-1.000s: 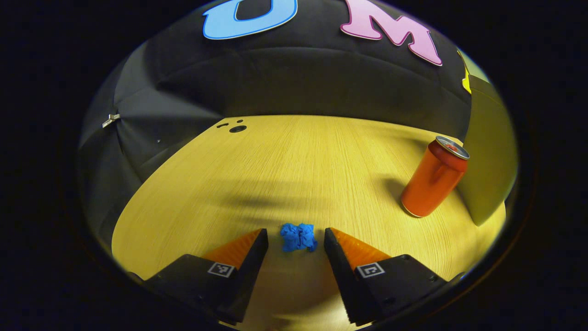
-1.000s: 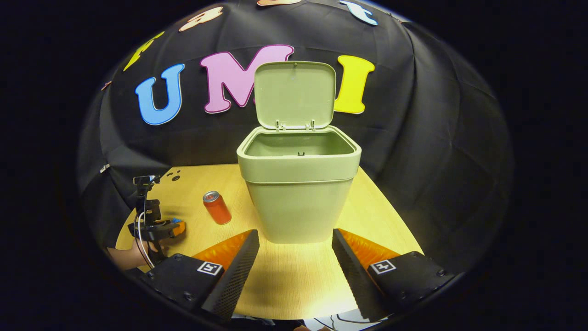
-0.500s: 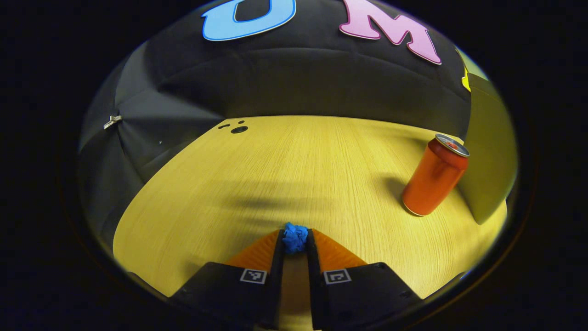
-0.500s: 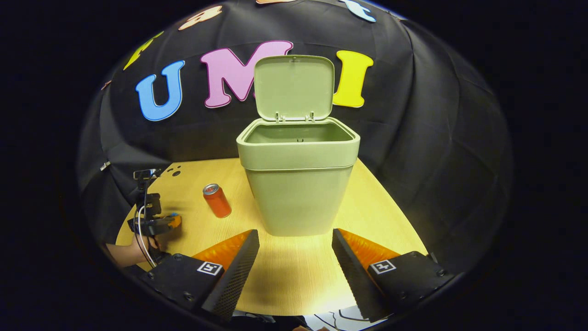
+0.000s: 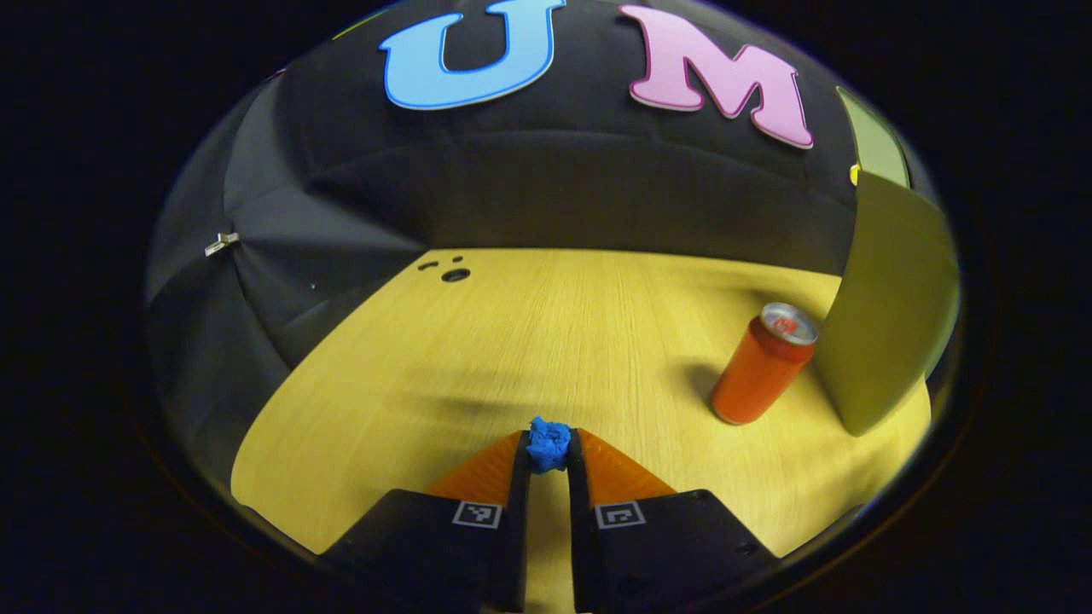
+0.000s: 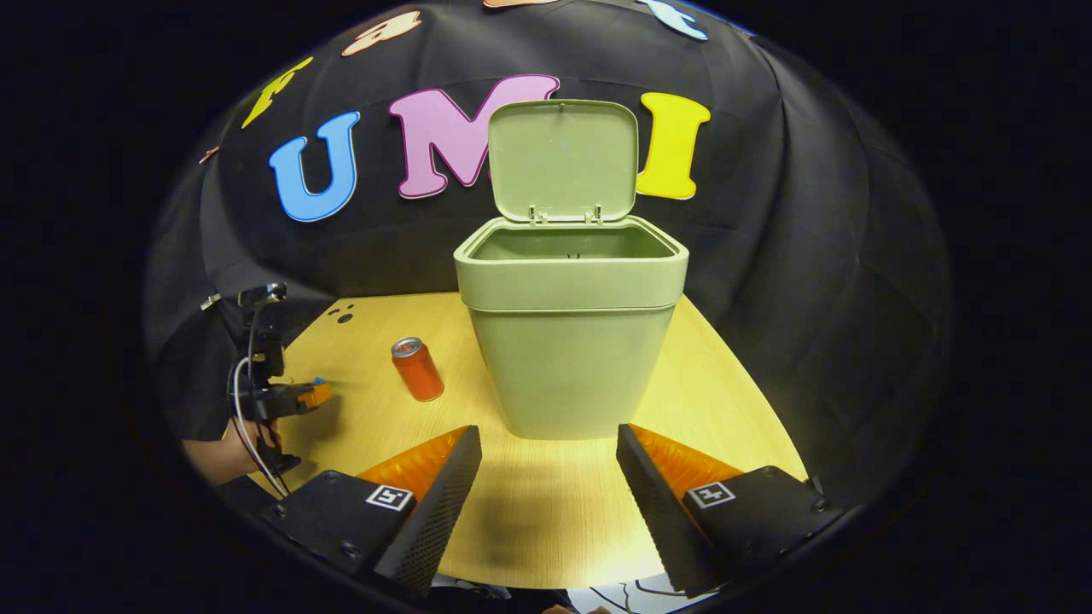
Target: Press the lid of the desktop garbage bin to open it, pick up the crumpled paper on the desktop and throw it into the bin, then pick up the pop can on the desktop and drop it into the bin, and finally close the garbage bin lid.
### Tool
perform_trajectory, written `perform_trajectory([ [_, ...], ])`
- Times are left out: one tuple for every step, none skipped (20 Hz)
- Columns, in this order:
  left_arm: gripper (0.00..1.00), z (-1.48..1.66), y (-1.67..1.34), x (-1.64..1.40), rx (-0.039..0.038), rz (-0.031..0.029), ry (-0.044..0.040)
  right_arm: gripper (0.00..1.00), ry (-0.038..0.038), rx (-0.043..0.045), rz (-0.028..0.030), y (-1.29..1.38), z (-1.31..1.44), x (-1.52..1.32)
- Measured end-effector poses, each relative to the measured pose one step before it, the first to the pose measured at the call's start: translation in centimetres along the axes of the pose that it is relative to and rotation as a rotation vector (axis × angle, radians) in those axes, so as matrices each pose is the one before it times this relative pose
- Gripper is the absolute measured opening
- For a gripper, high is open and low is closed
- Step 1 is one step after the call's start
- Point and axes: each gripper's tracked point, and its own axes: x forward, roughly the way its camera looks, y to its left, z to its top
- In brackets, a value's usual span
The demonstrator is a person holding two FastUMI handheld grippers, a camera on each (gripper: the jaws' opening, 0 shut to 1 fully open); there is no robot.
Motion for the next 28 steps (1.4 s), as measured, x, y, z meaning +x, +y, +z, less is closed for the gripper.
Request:
perform_trajectory([
  [0.25, 1.425, -0.146, -0.945, -0.00306, -0.00402, -0.01828, 1.0, -0.01092, -0.00449, 0.00439, -0.098, 0.299, 0.284],
  [0.25, 1.267, -0.122, -0.81, -0.00394, -0.00744, -0.02218, 1.0, -0.0162, -0.00909, -0.00141, -0.233, 0.267, 0.317],
  [0.25, 1.544, -0.231, -0.798, -0.00317, -0.00993, -0.02473, 1.0, -0.0138, -0.00715, 0.00087, -0.205, 0.257, 0.343],
  [0.25, 1.646, -0.56, -0.797, -0.00063, -0.0111, -0.02396, 1.0, -0.00765, -0.00182, 0.00171, -0.109, 0.08, 0.15],
  [0.25, 1.739, -0.383, -0.784, 0.00389, -0.01061, -0.02504, 1.0, -0.00722, 0.00543, 0.00212, -0.148, 0.099, 0.174],
  [0.25, 1.556, -0.504, -0.667, 0.00687, -0.01518, -0.02482, 1.0, -0.00859, 0.00908, 0.00134, -0.006, 0.119, 0.159],
  [0.24, 1.768, -0.91, -0.661, 0.00589, -0.02209, -0.02568, 1.0, -0.0086, 0.00684, -0.00031, -0.158, 0.12, 0.172],
  [0.25, 1.756, -0.973, -0.622, 0.00457, -0.02645, -0.02706, 0.96, -0.00736, 0.00457, -0.00453, -0.271, 0.134, 0.28],
  [0.25, 1.811, -1.197, -0.496, 0.00606, -0.03095, -0.02567, 1.0, -0.00427, 0.00603, -0.0049, -0.291, 0.136, 0.195],
  [0.25, 1.504, -1.38, -0.324, 0.01006, -0.03229, -0.02111, 1.0, -0.00362, 0.00969, -0.00312, -0.12, 0.056, 0.115],
  [0.25, 1.526, -1.437, -0.274, 0.01266, -0.03413, -0.02352, 1.0, -0.00516, 0.01037, -0.00192, -0.074, 0.279, 0.126],
  [0.25, 1.272, -1.518, -0.266, 0.00826, -0.03907, -0.02292, 0.95, -0.00792, 0.00623, -0.00271, -0.142, 0.237, 0.059],
  [0.25, 0.954, -1.853, -0.08, 0.0055, -0.04196, -0.0102, 0.98, -0.00868, 0.00194, -0.00254, -0.062, 0.244, 0.098],
  [0.25, 0.496, -1.739, 0.106, 0.01016, -0.03946, -0.00558, 0.98, -0.004, 0.0004, -0.00078, -0.027, 0.083, 0.027],
  [0.25, 0.79, -1.866, 0.133, 0.01284, -0.04002, -0.01096, 0.98, -0.00265, 0.00019, 0.00013, -0.01, 0.101, 0.08],
  [0.25, 0.695, -2.033, 0.306, 0.01304, -0.04646, -0.01259, 0.98, -0.00554, 0.00007, -0.00007, -0.011, 0.084, -0.027],
  [0.25, 0.718, -2.048, 0.177, 0.00727, -0.04292, -0.00852, 0.98, -0.00133, -0.00033, 0.00104, 0.03, 0.016, 0.018],
  [0.25, 0.517, -1.868, 0.436, 0.00365, -0.04446, -0.00612, 0.98, 0.0009, 0.00035, 0.00161, 0.037, -0.084, 0.015],
  [0.25, 0.488, -1.785, 0.497, 0.00572, -0.04217, 0.00058, 0.98, 0.00015, 0.00093, 0.00132, 0.033, 0.0, -0.007],
  [0.25, 0.215, -1.277, 0.578, 0.00782, -0.03102, 0.00875, 0.98, 0.00063, 0.00193, 0.00343, 0.1, -0.148, -0.028],
  [0.25, 0.223, -1.39, 0.575, 0.00945, -0.03297, 0.00515, 0.98, 0.00247, 0.00106, 0.00265, 0.125, -0.063, 0.032],
  [0.25, 0.245, -1.254, 0.53, 0.01177, -0.03378, -0.00297, 0.98, 0.00074, -0.00112, 0.00106, 0.026, -0.059, -0.082],
  [0.25, 0.281, -1.305, 0.671, 0.01346, -0.03402, -0.00137, 0.98, -0.00147, -0.00269, -0.00087, -0.001, -0.016, 0.002],
  [0.25, 0.094, -1.008, 0.512, 0.01235, -0.03145, -0.00126, 0.98, -0.00043, -0.00242, -0.00162, -0.033, -0.065, -0.171],
  [0.25, -0.06, -0.952, 0.646, 0.00623, -0.02754, 0.0007, 0.98, 0.00111, -0.00045, -0.0005, -0.017, -0.11, -0.084],
  [0.25, -0.285, -0.663, 0.737, -0.00117, -0.02171, 0.00764, 0.98, 0.00278, 0.00271, -0.00053, -0.105, -0.084, 0.038],
  [0.25, -0.395, -0.54, 0.694, -0.00621, -0.01056, 0.01533, 0.98, 0.00453, 0.00513, -0.00061, -0.093, -0.136, 0.067],
  [0.25, -0.432, -0.521, 0.556, -0.01273, -0.01397, 0.01187, 0.98, 0.00502, 0.00552, -0.00209, -0.134, -0.23, 0.004],
])
